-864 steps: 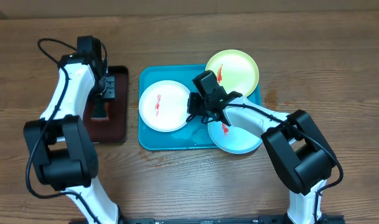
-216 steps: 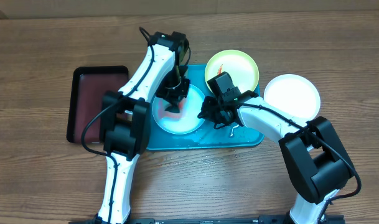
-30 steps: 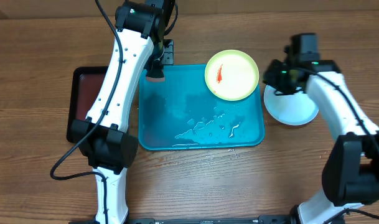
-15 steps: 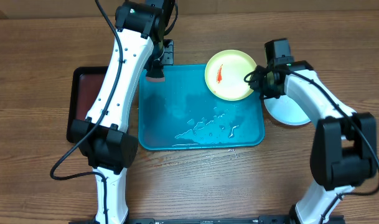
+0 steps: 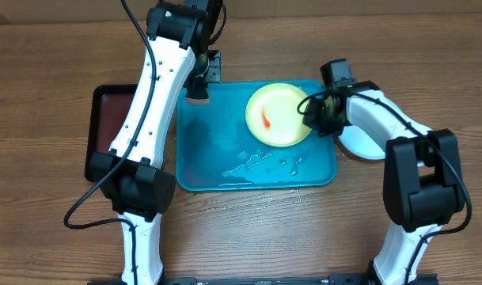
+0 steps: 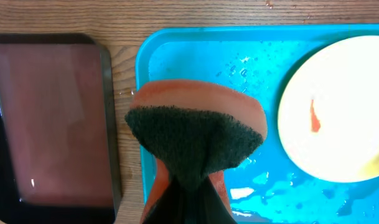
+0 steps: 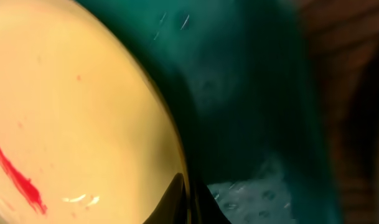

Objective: Clean dirty plates on tray and stack at the side
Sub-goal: 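Move the right gripper to the yellow-green plate and drag it left, then hold the yellow-green plate rim and bring the sponge over it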

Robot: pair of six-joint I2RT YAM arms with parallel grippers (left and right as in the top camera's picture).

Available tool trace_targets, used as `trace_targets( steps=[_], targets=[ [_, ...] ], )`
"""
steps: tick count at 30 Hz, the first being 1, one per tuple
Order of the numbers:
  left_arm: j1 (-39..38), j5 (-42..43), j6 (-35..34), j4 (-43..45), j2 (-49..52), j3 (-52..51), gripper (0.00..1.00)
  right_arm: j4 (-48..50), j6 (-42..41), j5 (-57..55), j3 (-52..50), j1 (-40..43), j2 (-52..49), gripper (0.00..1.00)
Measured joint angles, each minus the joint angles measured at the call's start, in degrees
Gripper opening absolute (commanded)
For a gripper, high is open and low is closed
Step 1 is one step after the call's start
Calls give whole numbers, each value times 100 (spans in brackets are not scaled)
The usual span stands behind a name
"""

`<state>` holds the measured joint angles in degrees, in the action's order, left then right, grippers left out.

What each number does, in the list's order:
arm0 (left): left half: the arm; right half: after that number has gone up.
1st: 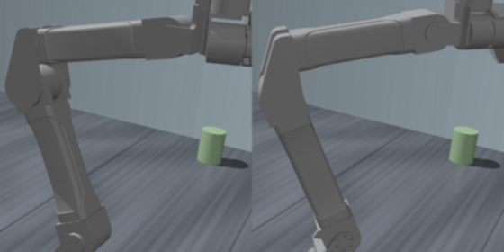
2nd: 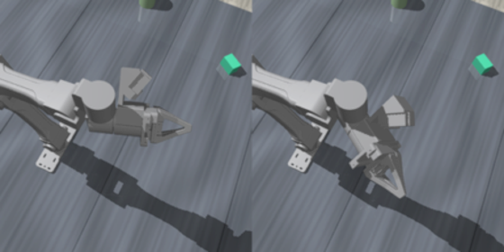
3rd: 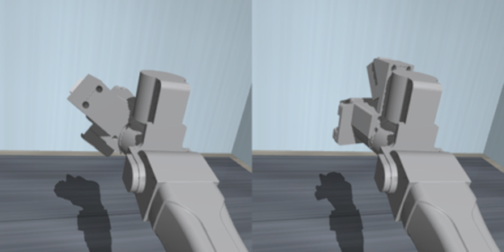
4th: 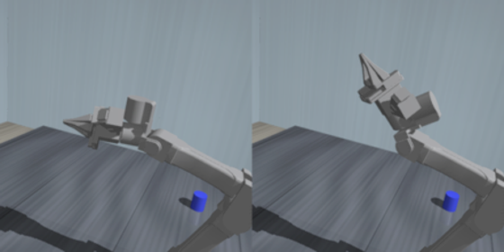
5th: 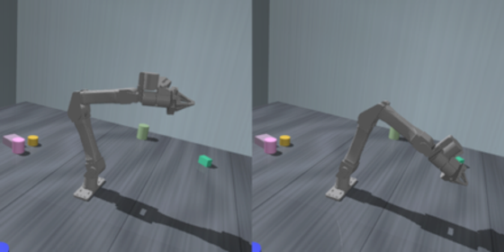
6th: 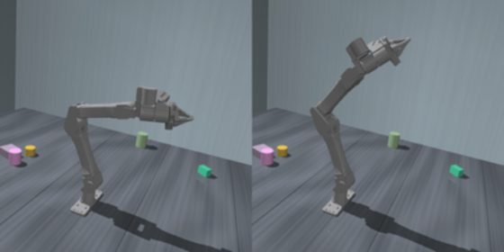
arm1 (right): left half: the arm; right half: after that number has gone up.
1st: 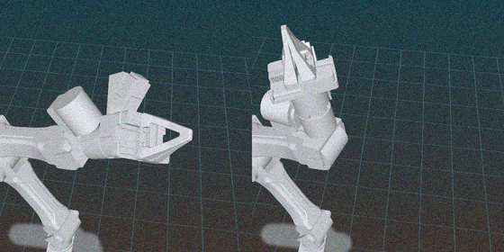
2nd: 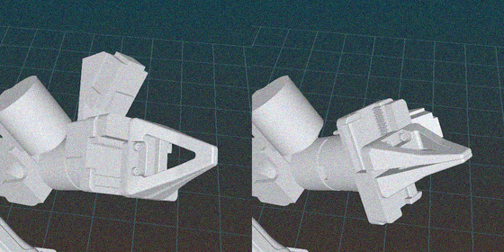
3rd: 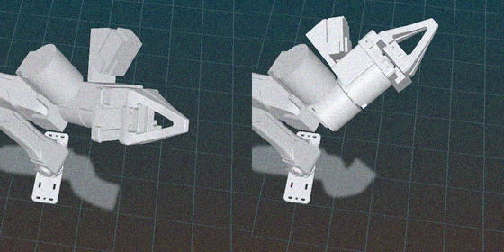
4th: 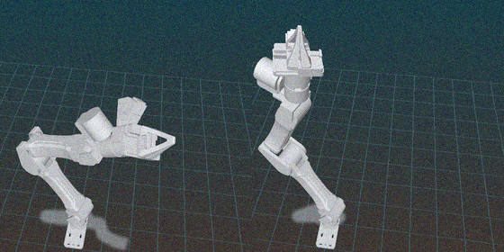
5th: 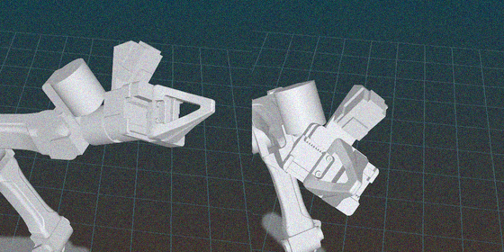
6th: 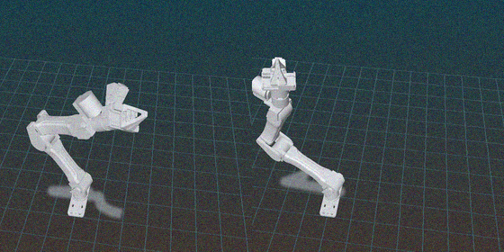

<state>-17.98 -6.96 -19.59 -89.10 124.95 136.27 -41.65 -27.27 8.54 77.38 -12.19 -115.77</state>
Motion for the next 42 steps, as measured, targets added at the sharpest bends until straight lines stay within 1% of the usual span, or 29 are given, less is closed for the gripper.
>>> trace_targets(
  steps=[3,4,6,7,8,11,12,15,19,21,24,25,27,29,31,34,42],
  targets=[
    [0,0,0,0,0,0,4,-293,63,164,20,-243,0,5],
    [0,0,0,0,0,0,4,-354,74,201,22,-334,0,9],
    [0,0,0,0,0,0,4,-516,92,280,24,-575,-2,22],
    [0,0,0,0,0,0,4,-605,136,319,24,-697,-4,33],
    [0,0,0,0,0,0,4,-654,168,354,24,-796,-2,40],
    [0,0,0,0,0,0,4,-693,372,442,92,-1032,0,54],
    [0,0,0,0,0,2,4,-680,470,457,111,-1051,0,56],
    [0,0,0,0,0,2,4,-575,863,321,146,-1029,-2,57],
    [0,0,-2,28,0,0,4,-205,1370,-164,149,-968,-4,56],
    [0,0,-20,61,0,0,4,50,1613,-378,149,-957,-24,51],
    [0,0,-26,87,0,0,4,319,1843,-542,168,-955,-101,39],
    [0,0,-28,83,0,2,4,332,1897,-575,175,-955,-140,34],
    [0,0,-44,76,0,0,4,267,1956,-616,229,-955,-184,27],
    [0,0,-44,66,0,2,4,116,1967,-619,260,-955,-192,25],
    [0,0,-46,63,0,2,4,-72,1958,-562,289,-955,-195,20],
    [0,2,-46,85,0,0,4,-260,1906,-299,308,-953,-195,4],
    [-4,76,-105,125,0,-109,4,-553,1069,573,361,-922,-223,4]
  ],
)
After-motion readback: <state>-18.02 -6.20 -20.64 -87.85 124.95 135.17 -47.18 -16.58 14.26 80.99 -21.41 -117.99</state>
